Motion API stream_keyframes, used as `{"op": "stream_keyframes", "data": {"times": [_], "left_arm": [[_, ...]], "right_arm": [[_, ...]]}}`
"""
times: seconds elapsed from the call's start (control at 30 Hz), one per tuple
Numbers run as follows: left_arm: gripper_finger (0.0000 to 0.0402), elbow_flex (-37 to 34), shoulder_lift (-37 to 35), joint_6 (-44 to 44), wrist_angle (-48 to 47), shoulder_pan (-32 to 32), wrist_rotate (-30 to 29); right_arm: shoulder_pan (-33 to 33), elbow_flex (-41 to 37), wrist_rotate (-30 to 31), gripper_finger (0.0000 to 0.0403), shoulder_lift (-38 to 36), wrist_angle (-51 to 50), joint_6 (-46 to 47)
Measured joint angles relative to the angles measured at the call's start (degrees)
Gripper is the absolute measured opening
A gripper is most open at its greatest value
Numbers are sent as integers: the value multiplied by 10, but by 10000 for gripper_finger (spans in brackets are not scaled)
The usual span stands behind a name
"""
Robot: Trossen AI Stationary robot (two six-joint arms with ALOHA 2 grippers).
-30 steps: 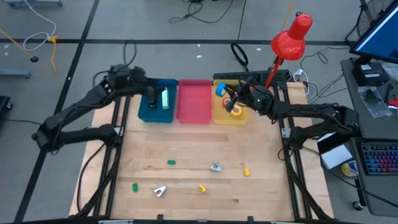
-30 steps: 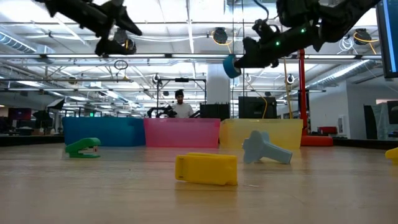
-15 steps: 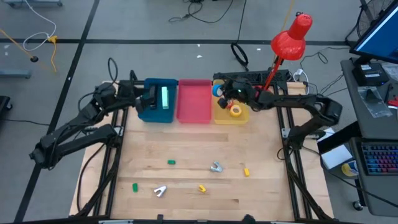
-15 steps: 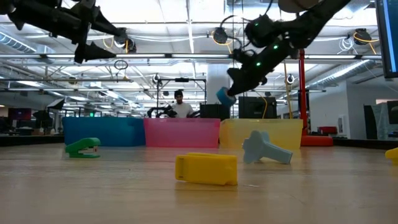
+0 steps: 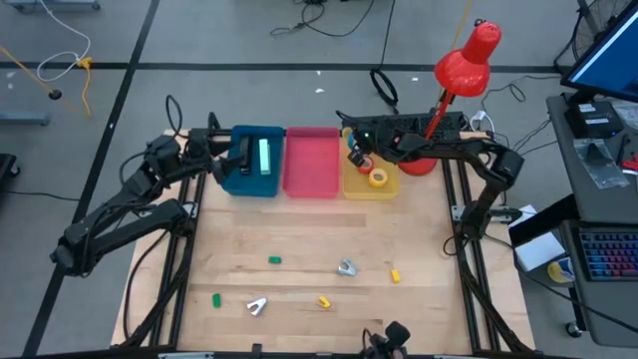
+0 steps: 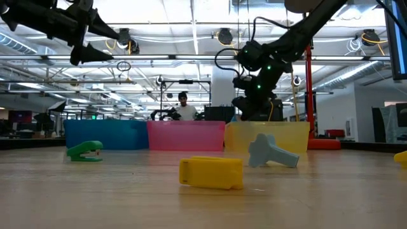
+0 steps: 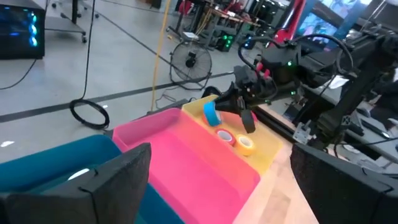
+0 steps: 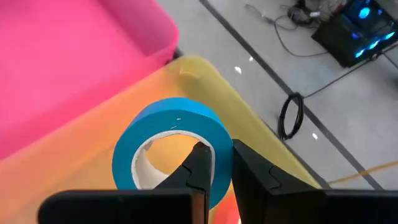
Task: Pick and place Stapler, Stapler remover, tape
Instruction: Put the blue tape into the yellow bin
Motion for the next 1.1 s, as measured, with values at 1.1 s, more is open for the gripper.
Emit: {"op": "stream_keyframes", "data": {"times": [1.1], "left_arm": [[379, 0, 0, 29, -12, 12, 28]], "right_arm": [[-22, 0, -33, 87, 34, -10, 10]]}}
